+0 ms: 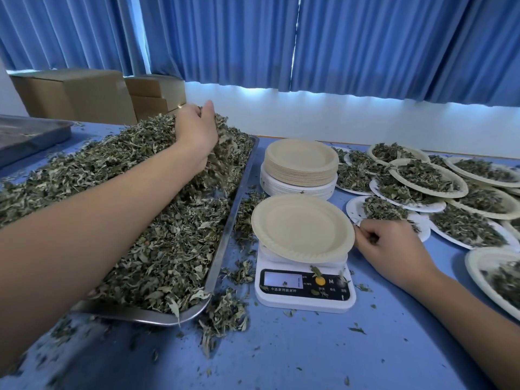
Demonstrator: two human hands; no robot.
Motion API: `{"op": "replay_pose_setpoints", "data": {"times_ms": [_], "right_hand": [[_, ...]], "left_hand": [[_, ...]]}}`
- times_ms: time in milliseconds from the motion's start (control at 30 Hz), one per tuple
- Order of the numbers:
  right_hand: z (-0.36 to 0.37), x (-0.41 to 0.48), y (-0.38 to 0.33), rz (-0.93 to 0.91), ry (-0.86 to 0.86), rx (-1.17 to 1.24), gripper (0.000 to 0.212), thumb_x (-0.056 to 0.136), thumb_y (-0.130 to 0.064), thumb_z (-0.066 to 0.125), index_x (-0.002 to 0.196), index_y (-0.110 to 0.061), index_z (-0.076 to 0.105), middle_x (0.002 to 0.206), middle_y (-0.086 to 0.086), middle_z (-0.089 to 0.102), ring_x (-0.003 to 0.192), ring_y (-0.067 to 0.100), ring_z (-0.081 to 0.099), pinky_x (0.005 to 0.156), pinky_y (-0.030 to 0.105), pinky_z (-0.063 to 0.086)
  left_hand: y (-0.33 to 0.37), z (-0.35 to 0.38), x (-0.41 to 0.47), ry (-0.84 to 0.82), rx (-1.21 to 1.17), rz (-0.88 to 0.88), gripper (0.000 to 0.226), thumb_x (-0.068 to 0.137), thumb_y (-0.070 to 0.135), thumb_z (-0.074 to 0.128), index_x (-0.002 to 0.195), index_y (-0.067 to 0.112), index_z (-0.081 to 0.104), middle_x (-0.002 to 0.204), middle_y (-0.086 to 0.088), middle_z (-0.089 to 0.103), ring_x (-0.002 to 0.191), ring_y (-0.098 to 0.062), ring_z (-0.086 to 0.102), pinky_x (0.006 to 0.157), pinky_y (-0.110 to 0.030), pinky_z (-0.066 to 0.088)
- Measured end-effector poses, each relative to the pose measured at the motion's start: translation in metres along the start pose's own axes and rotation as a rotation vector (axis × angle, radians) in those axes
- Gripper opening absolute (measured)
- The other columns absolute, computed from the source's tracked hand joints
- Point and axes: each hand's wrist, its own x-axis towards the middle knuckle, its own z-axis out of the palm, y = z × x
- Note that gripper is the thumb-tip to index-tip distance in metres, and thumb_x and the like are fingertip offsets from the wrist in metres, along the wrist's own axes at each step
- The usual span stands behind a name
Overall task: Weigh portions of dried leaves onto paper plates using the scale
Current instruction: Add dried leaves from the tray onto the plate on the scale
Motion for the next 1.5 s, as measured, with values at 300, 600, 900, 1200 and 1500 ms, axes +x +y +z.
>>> {"op": "replay_pose_setpoints", "data": {"times_ms": [300,600,900,1200,1500], "right_hand": [[0.000,0.000,0.001,-0.005,-0.003,0.009,0.053,0.096,-0.022,0.062,0.054,-0.019,0.031,0.043,-0.004,0.032,0.045,0.016,0.030,0.049,0.033,0.030],[0.001,0.001,0.002,-0.001,-0.002,0.025,0.052,0.097,-0.025,0.060,0.053,-0.019,0.032,0.043,-0.004,0.033,0.045,0.016,0.032,0.050,0.033,0.034],[-0.001,0.000,0.001,0.004,-0.003,0.027,0.050,0.096,-0.024,0.058,0.054,-0.018,0.033,0.043,-0.001,0.035,0.046,0.018,0.032,0.051,0.035,0.037],[-0.002,0.001,-0.002,0.013,-0.009,0.022,0.050,0.095,-0.026,0.058,0.053,-0.021,0.031,0.043,-0.004,0.034,0.045,0.017,0.031,0.050,0.034,0.035],[-0.003,0.000,-0.004,0.005,-0.004,0.030,0.048,0.093,-0.034,0.054,0.053,-0.019,0.031,0.042,-0.005,0.032,0.045,0.016,0.030,0.050,0.033,0.032]], "left_hand": [[0.024,0.040,-0.059,-0.373,-0.360,-0.298,0.031,0.106,0.033,0.048,0.106,0.007,0.065,0.086,-0.005,0.066,0.074,-0.021,0.066,0.078,-0.035,0.057],[-0.008,0.058,-0.114,-0.743,0.228,0.441,0.039,0.096,0.032,0.065,0.066,0.015,0.048,0.064,0.001,0.051,0.060,-0.012,0.045,0.061,-0.026,0.039],[-0.009,0.026,-0.091,-0.686,0.335,0.592,0.035,0.103,0.046,0.048,0.090,0.021,0.068,0.069,0.010,0.061,0.059,0.003,0.053,0.060,-0.026,0.041],[-0.065,-0.010,-0.057,-0.469,0.783,0.446,0.045,0.104,0.054,0.037,0.079,0.020,0.051,0.069,0.000,0.059,0.065,-0.020,0.057,0.058,-0.033,0.041],[-0.071,-0.012,-0.053,-0.482,1.295,0.361,0.043,0.105,0.045,0.032,0.091,0.016,0.059,0.078,-0.003,0.058,0.073,-0.027,0.057,0.067,-0.035,0.042]]}}
